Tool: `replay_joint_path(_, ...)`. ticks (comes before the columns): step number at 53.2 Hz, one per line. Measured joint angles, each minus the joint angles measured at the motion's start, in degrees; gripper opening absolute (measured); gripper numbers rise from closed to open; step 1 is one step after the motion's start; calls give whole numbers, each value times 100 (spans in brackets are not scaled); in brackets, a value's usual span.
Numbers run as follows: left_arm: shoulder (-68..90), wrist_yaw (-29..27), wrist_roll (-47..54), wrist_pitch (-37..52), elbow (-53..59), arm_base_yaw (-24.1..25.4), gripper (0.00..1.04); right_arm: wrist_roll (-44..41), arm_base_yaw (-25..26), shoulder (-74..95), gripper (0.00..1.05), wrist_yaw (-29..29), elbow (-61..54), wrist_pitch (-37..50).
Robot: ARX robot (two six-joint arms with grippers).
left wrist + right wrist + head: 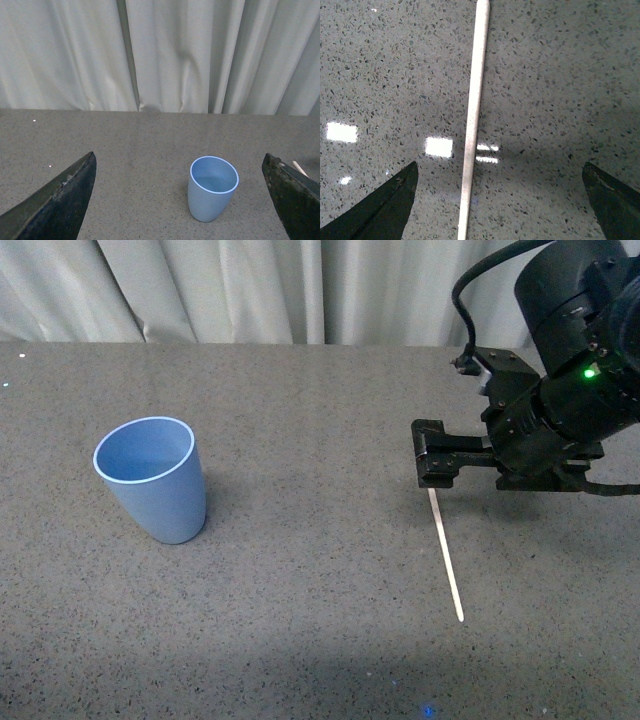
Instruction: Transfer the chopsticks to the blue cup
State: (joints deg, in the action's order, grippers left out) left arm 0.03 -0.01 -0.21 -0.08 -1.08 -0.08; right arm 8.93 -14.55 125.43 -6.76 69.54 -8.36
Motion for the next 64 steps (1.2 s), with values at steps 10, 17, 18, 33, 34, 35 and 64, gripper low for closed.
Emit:
replay_joint_path(10,0,2,-2,0,0,0,98,-13,-149,319,95,17,354,-254)
replay_joint_path(17,0,2,0,0,0,0,98,-26,-264,527,95,181,599,-424)
replay_joint_path(18,0,0,-2,0,0,0,98,-26,-269,542,95,179,623,-435)
replay_joint_path(33,0,0,0,0,0,0,98,-11,-323,745,61,485,977,-726)
replay_joint_path(34,0,0,-2,0,0,0,98,-13,-321,752,57,505,994,-756)
replay_joint_path(35,0,0,0,0,0,0,98,-13,-321,765,53,544,1014,-776)
replay_joint_path(64,0,0,-2,0,0,0,98,236,-289,566,1,289,647,-413)
